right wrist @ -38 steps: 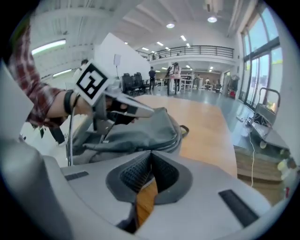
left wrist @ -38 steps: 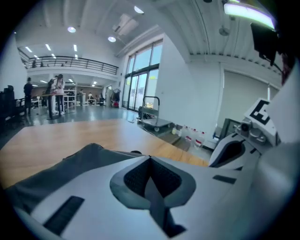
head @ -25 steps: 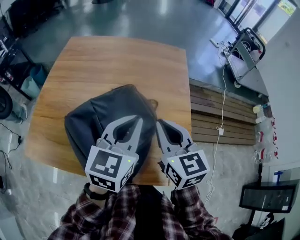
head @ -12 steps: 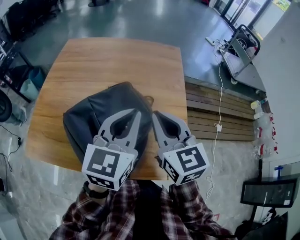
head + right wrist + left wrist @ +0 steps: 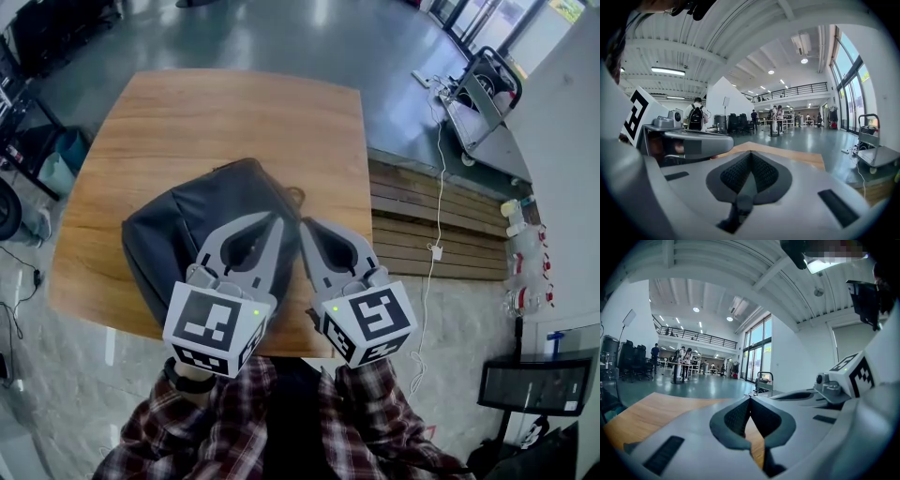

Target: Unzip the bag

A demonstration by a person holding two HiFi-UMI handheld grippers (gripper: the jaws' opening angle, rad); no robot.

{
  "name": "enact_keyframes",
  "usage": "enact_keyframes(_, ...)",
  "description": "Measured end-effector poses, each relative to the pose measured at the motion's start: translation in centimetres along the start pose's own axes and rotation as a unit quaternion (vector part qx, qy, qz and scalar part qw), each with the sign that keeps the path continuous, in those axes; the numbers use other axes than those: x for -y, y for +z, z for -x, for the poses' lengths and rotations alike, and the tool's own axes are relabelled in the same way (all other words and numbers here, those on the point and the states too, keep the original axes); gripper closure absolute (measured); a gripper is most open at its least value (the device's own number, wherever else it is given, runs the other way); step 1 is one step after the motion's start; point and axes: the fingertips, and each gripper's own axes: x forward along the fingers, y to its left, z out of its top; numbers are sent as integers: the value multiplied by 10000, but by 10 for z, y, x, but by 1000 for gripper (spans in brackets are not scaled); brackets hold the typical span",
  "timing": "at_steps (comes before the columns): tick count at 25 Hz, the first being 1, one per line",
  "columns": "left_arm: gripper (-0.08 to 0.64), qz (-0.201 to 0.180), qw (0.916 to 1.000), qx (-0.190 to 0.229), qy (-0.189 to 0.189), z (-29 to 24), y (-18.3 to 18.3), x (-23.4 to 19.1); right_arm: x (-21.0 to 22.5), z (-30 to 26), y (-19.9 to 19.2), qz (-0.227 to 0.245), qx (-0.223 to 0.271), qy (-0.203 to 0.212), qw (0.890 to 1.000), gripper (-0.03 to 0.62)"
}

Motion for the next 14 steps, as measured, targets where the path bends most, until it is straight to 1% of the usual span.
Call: enact_keyframes(14, 551, 47, 9999, -60, 70, -7, -4, -4, 4, -6, -3, -34, -60, 64, 10000, 581)
